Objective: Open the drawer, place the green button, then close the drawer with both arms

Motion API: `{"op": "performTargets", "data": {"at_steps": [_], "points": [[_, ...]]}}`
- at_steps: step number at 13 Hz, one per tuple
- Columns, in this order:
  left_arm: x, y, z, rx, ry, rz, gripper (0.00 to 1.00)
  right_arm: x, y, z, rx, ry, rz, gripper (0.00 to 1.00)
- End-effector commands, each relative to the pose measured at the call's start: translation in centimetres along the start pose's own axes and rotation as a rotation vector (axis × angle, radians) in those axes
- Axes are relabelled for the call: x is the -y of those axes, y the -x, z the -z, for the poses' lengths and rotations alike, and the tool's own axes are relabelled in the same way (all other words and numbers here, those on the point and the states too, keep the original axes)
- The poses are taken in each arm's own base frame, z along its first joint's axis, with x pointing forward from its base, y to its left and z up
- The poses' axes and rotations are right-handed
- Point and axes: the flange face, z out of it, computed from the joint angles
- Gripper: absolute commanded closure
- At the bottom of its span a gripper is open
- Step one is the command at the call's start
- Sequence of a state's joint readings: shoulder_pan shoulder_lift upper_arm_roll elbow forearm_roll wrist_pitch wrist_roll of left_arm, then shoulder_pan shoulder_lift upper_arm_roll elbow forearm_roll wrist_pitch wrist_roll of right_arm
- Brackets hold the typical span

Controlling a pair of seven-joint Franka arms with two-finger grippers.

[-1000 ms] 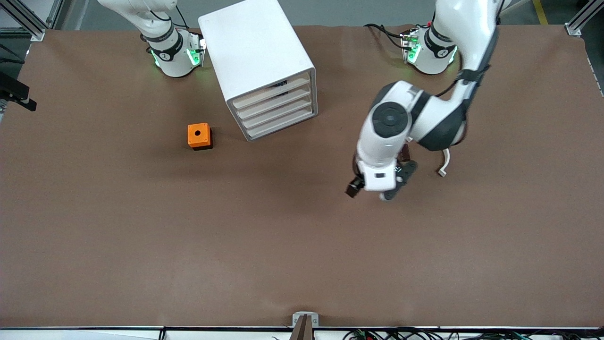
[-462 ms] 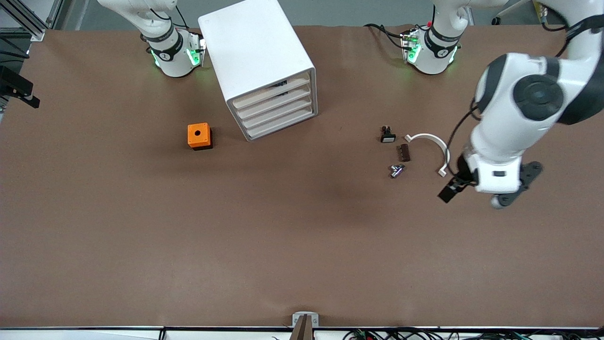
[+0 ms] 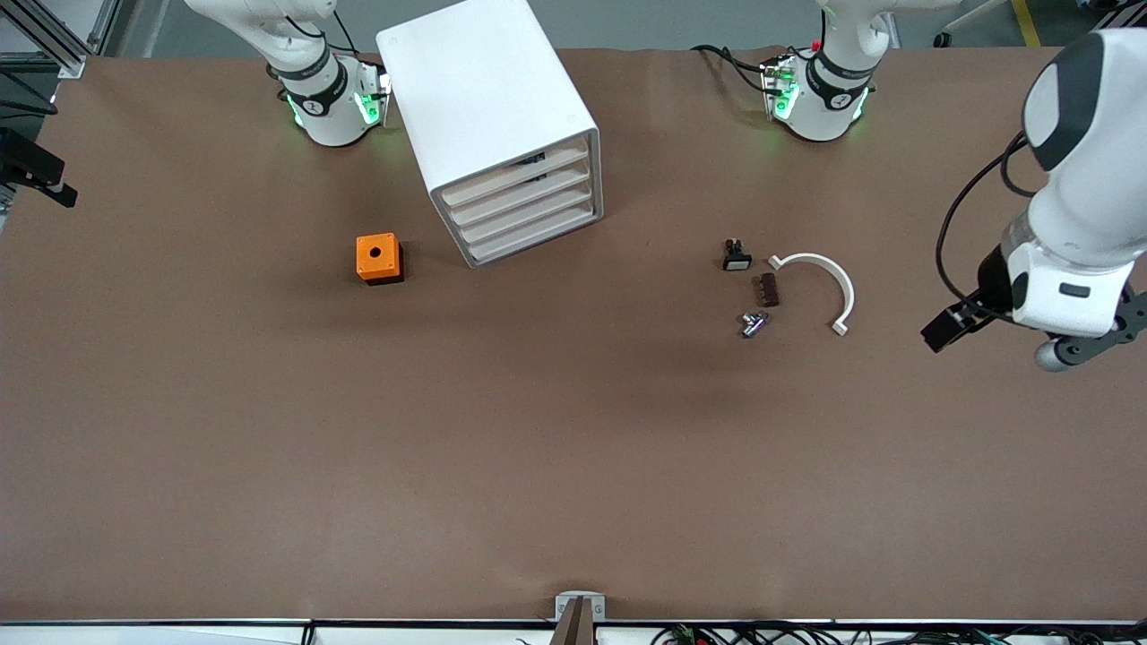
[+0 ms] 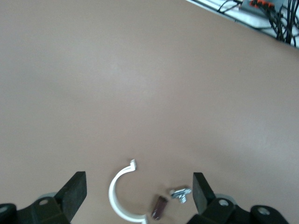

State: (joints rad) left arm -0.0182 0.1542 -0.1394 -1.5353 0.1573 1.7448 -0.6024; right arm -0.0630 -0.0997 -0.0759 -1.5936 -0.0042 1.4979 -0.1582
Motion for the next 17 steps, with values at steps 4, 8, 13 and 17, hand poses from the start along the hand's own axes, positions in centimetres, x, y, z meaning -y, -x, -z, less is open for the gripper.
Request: {"op": "performTargets", "data": {"at_steps": [4,8,13,17], "points": [[5.2,0.8,3.9,0.046,0.039,-0.208,0.0,0.6,0.9,0.4,0.008,0.003,-0.024,0.0],[8.3,1.0,5.5,0.057,0.075,-0.265,0.0,0.7,0.9,0.3,0.015,0.001,-0.023,0.0],[9.3,1.2,6.6,0.048,0.076,-0.269,0.0,1.4,0.8,0.3,0.012,0.001,-0.009,0.0],[8.0,5.4,8.2,0.035,0.069,-0.34,0.0,2.2,0.7,0.4,0.011,0.002,0.007,0.0]]}}
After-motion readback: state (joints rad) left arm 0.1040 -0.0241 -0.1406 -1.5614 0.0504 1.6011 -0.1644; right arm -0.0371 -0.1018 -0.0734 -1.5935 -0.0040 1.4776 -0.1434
